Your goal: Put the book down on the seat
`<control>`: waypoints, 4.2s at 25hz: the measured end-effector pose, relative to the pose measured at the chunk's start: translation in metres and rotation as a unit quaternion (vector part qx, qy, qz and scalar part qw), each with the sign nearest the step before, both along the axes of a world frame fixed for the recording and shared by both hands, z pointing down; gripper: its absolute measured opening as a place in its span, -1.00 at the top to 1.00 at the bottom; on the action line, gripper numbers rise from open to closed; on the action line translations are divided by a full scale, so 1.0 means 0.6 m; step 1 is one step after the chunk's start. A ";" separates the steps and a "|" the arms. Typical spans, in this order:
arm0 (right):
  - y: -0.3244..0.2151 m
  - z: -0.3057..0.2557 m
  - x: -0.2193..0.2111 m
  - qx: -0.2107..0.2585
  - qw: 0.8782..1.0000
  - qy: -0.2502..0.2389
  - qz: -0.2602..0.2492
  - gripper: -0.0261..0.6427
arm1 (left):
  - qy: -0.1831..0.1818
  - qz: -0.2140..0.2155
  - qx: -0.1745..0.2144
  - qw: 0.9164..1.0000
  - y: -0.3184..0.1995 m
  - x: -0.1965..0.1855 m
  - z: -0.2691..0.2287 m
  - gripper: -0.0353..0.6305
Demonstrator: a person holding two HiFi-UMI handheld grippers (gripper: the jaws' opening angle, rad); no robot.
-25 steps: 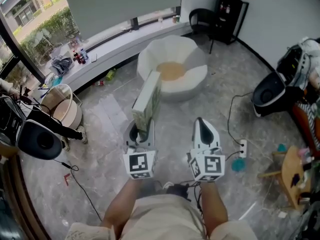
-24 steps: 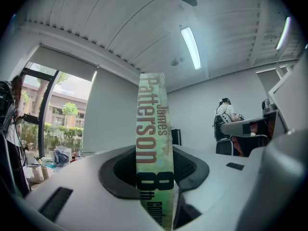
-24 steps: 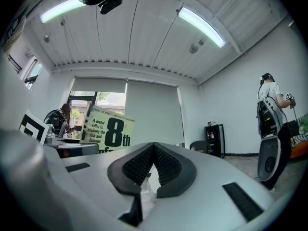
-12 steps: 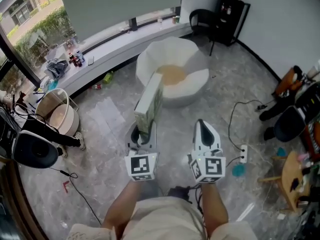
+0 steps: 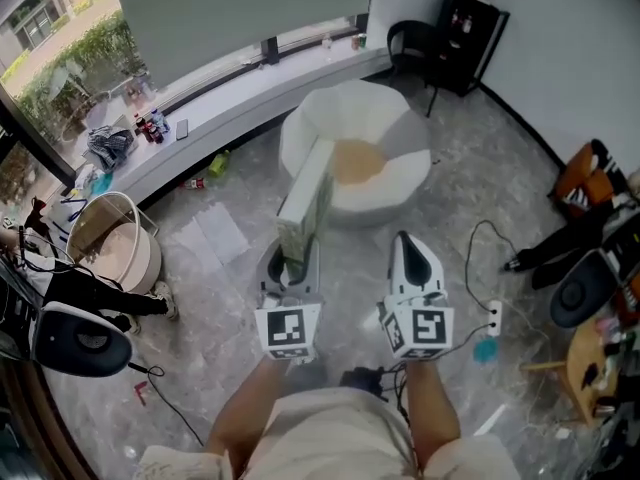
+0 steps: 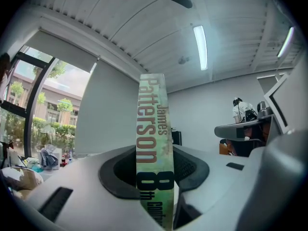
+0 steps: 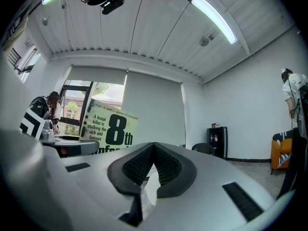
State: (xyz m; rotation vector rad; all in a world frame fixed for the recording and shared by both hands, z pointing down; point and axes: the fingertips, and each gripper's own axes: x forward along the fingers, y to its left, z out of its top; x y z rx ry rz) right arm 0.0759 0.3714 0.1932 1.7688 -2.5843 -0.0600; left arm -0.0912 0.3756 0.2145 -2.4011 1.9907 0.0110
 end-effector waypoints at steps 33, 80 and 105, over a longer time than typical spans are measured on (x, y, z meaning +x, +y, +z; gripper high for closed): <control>-0.493 0.019 0.131 0.001 1.000 0.009 -0.027 0.91 | -0.004 -0.038 -0.001 0.999 -0.491 0.115 0.021 0.42; -1.165 0.173 0.008 -0.072 0.997 0.017 -0.012 0.91 | 0.027 0.002 -0.093 0.995 -1.164 0.012 0.194 0.42; -1.234 0.730 0.001 -0.200 0.978 0.022 -0.052 0.91 | 0.221 -0.051 -0.241 0.943 -1.257 -0.022 0.840 0.42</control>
